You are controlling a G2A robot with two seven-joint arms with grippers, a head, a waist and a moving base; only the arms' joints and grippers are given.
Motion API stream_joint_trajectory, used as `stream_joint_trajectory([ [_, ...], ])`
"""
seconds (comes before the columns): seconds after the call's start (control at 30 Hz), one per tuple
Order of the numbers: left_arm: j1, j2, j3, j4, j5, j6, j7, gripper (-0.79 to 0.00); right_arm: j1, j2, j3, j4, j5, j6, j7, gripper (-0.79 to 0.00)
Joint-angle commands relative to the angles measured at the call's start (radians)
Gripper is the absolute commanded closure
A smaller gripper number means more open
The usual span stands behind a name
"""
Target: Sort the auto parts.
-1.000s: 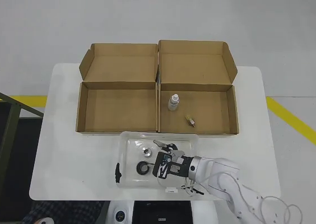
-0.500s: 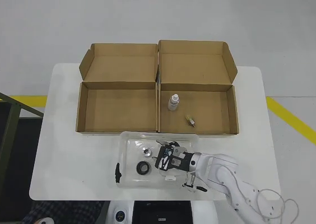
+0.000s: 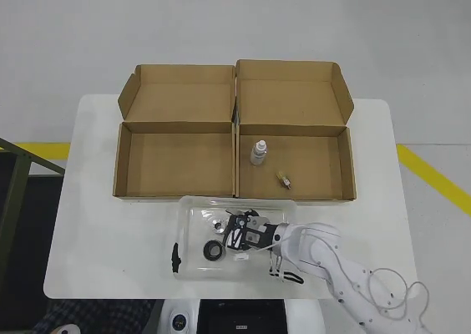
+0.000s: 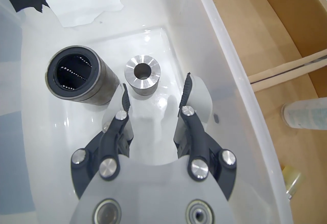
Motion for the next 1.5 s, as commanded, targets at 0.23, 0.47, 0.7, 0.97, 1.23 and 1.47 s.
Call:
stream_joint_trajectory([
  [0.23,0.000,0.000,0.000,0.000,0.000,0.000,0.000,-0.785,0.054,-0.020,-0.053,0.052,0.022,0.006,0.018,-0.379],
  [0.47,0.000,0.000,0.000,0.000,0.000,0.000,0.000,-0.785,0.080,-0.032,-0.078,0.073,0.035,0.009,0.025,-0.363],
  [0.7,0.000,0.000,0.000,0.000,0.000,0.000,0.000,-0.785,0.091,-0.037,-0.086,0.082,0.046,0.010,0.031,-0.274],
  [0.97,0.000,0.000,0.000,0.000,0.000,0.000,0.000,-0.785,0.087,-0.038,-0.081,0.075,0.060,0.001,0.027,0.000],
  [1.23,0.000,0.000,0.000,0.000,0.000,0.000,0.000,-0.785,0.044,-0.025,-0.036,-0.013,0.076,-0.017,0.002,0.000],
  [1.47,0.000,0.000,0.000,0.000,0.000,0.000,0.000,-0.785,-0.010,-0.011,0.030,-0.075,0.145,-0.018,-0.078,0.000],
])
